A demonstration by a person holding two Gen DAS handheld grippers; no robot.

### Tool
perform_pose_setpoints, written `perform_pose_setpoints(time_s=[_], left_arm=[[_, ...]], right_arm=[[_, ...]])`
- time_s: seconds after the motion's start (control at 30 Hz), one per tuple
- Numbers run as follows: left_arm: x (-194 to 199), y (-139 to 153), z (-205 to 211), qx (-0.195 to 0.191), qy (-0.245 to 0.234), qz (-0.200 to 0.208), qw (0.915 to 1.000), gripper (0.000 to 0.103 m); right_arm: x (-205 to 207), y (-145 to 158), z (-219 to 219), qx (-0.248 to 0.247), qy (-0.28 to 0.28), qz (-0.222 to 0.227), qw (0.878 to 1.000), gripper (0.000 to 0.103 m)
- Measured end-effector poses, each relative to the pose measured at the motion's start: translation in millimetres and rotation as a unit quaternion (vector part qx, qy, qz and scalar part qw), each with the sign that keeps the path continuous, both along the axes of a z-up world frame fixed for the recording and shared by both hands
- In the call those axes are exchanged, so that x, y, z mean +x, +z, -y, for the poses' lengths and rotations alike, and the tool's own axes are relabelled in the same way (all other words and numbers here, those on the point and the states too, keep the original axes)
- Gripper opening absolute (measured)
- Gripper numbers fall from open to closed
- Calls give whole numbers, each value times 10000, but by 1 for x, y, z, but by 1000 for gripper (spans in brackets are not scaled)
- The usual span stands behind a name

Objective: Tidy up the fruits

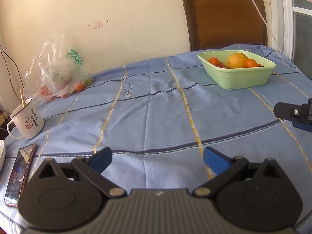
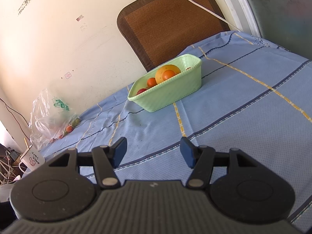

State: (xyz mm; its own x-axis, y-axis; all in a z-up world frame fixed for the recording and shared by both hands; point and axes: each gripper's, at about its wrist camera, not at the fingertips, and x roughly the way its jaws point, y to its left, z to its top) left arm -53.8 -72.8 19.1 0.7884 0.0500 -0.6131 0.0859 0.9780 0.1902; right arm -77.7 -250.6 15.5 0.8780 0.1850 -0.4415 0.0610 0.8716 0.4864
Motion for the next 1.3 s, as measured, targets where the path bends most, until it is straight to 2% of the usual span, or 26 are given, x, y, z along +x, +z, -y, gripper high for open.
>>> perform_pose_setpoints(time_s=[0.17, 1.3], left_arm=[[2, -1, -1, 33, 31, -8, 10000, 103], [0, -4, -1, 159, 108, 5, 9998, 103]], right_arm=[[0, -1, 1, 9, -12, -6, 10000, 67], [0, -4, 2, 41, -63, -24, 10000, 67]])
